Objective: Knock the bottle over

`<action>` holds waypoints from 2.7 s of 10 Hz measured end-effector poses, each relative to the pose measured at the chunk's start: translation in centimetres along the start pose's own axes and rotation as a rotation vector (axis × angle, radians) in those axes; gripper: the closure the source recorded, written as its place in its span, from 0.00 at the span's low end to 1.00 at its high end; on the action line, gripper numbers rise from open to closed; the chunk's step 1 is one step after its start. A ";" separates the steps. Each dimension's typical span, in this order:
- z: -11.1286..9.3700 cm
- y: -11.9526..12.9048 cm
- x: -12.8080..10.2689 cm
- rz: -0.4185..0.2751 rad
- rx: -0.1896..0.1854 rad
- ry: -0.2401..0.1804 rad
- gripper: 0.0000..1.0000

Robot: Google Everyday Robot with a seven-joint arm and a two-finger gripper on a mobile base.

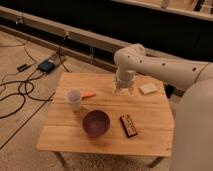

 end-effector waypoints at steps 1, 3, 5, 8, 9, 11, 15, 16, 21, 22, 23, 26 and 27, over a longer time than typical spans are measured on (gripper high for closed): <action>0.1 -0.8 -0.8 -0.023 -0.014 0.000 0.35; 0.3 -1.8 -2.6 -0.082 -0.051 0.007 0.35; 0.4 -2.5 -4.1 -0.137 -0.076 0.017 0.35; 0.2 -3.3 -6.3 -0.210 -0.086 0.021 0.35; 0.1 -3.7 -7.2 -0.235 -0.082 0.024 0.35; 0.5 -3.5 -8.4 -0.281 -0.062 0.046 0.35; 1.6 -2.0 -11.1 -0.370 -0.039 0.082 0.35; 1.8 -1.8 -11.5 -0.381 -0.035 0.085 0.35; 1.9 -1.5 -13.4 -0.428 -0.006 0.091 0.35; 2.0 -1.3 -13.7 -0.432 -0.007 0.088 0.35; 2.1 -0.9 -14.0 -0.434 -0.008 0.086 0.35; 2.0 0.6 -14.5 -0.417 -0.012 0.064 0.35; 1.9 1.1 -14.4 -0.393 0.003 0.066 0.35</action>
